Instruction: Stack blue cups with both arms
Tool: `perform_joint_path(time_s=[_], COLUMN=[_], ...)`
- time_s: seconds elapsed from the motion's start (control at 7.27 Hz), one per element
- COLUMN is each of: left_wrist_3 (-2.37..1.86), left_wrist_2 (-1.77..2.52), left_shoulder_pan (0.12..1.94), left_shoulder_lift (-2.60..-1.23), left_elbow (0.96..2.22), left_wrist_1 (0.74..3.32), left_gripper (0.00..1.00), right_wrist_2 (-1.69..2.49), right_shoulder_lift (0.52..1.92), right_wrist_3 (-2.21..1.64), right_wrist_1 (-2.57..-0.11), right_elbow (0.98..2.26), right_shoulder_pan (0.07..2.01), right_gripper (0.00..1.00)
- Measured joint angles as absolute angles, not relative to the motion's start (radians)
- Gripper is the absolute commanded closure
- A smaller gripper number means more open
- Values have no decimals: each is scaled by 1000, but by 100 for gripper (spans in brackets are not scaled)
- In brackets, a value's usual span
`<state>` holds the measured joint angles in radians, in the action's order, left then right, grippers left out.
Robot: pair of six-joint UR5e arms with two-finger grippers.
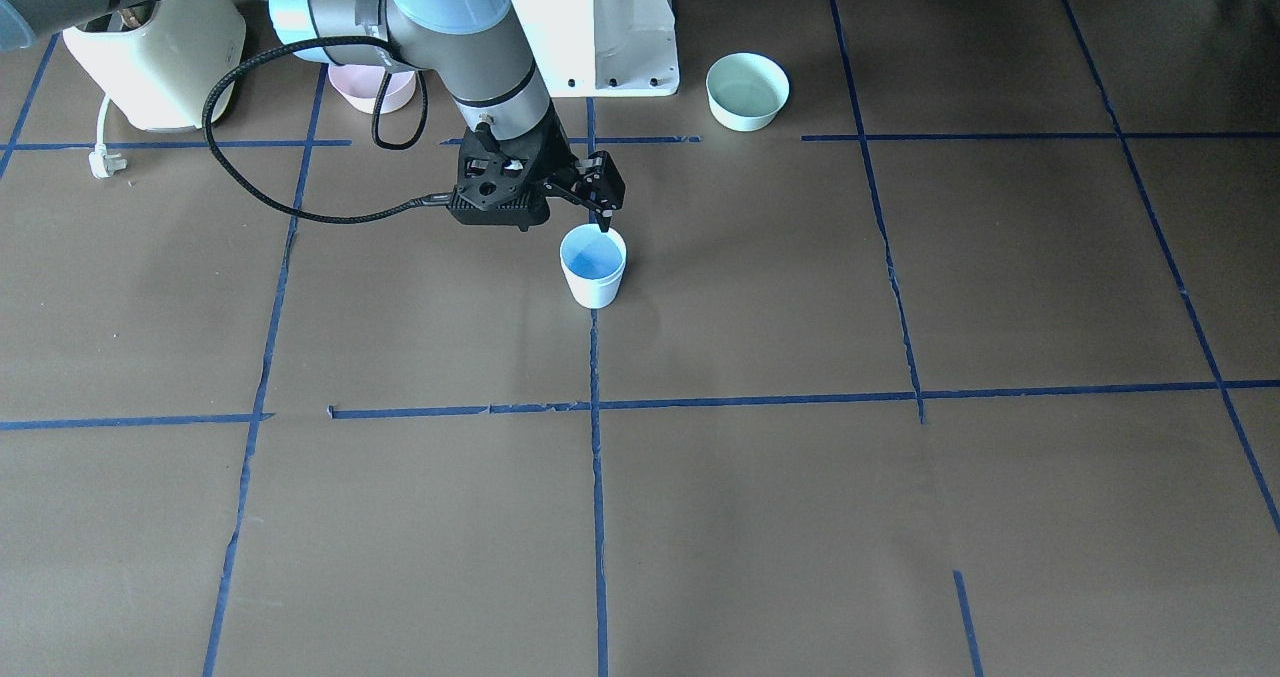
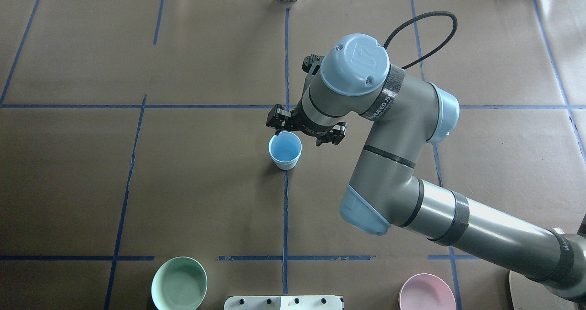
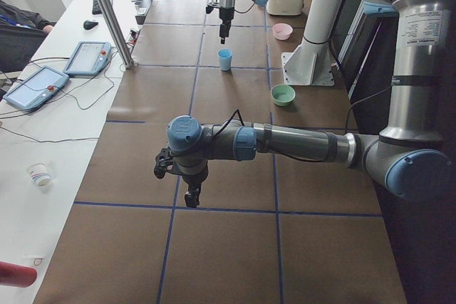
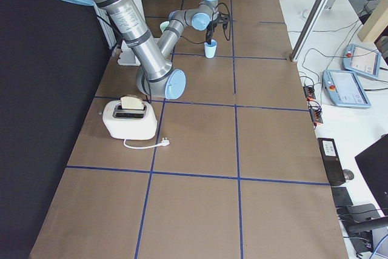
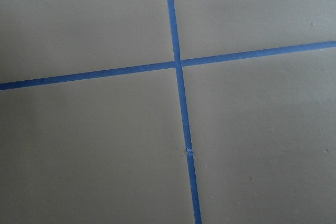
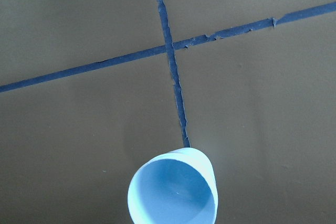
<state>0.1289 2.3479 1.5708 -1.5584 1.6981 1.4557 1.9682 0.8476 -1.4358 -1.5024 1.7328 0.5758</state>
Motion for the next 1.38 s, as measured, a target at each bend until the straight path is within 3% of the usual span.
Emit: perform_joint_path(time_s=[0.28, 0.69, 1.38], left_wrist_3=[129, 129, 135], left_wrist_2=[2348, 2349, 2348], left_shoulder_pan=[1571, 1571, 1571], left_shoulder_lift=[-1560, -1558, -1550], left_elbow=[1700, 1707, 1698], left_wrist_1=[1456, 1456, 1456], left_gripper=[0, 0, 0], right_wrist_2=[1984, 2099, 2286], right_shoulder_lift=[882, 1058, 1409], right_wrist_3=[-1428, -1197, -394], right_wrist_1=[-1523, -1581, -1582], right_elbow=[1785, 1922, 1850], right_shoulder_pan=[616, 794, 1220], right_gripper=[0, 0, 0])
